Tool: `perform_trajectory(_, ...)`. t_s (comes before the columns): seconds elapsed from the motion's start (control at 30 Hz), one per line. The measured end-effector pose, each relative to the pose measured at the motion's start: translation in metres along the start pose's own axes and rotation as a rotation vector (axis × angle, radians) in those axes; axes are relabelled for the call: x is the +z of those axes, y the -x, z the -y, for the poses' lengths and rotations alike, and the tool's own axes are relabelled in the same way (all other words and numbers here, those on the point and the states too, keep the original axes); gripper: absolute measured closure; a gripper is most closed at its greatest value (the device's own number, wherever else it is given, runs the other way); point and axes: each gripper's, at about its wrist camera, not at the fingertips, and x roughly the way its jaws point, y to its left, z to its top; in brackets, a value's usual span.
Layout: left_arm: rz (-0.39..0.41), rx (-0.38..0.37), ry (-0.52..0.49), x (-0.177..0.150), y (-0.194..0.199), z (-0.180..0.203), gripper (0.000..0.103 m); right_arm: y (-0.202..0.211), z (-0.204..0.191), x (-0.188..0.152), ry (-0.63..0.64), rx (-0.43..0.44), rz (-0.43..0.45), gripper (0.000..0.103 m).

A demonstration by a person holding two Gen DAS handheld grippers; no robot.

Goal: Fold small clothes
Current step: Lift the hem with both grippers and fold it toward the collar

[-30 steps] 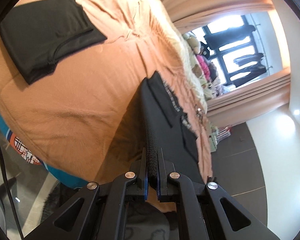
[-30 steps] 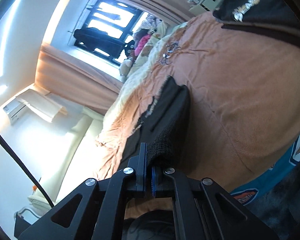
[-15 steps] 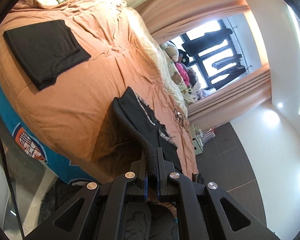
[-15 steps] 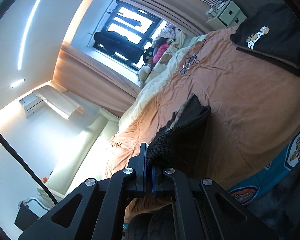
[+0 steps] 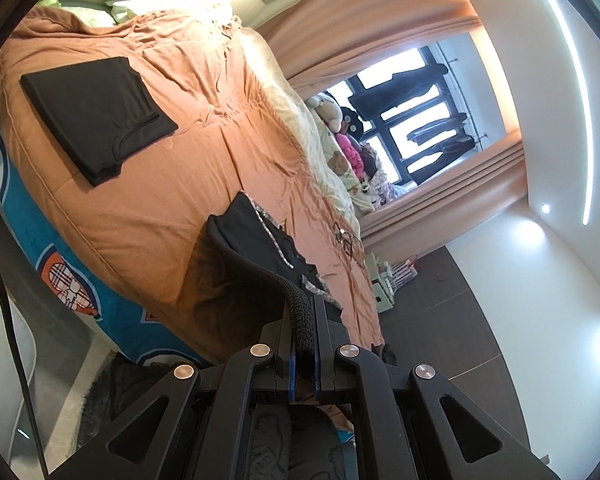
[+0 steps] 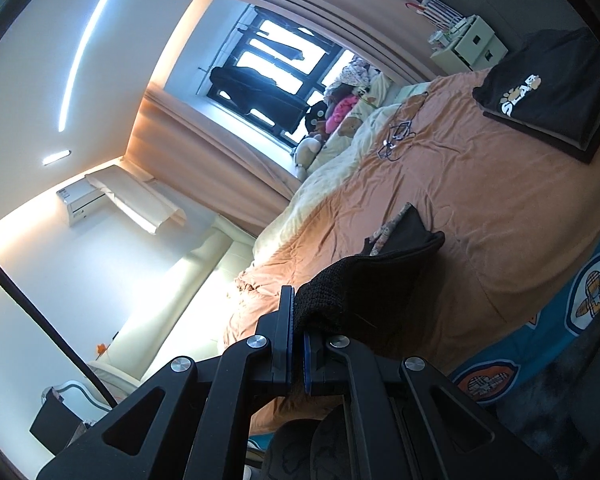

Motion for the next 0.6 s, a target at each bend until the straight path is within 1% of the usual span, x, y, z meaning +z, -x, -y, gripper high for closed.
perform_trajectory(0.23, -0.002, 0.007, 0.0, 0.005, -0.005, -0.001, 0.098, -0.019, 0.018, 0.013, -0.004, -0.009, -0.005, 0.103)
perform_trajectory(0.6, -0.005, 0.042, 0.001, 0.03, -0.053, 0.003, 0.098, -0.076, 0.034, 0.038, -0.013, -0.026, -0.023, 0.103)
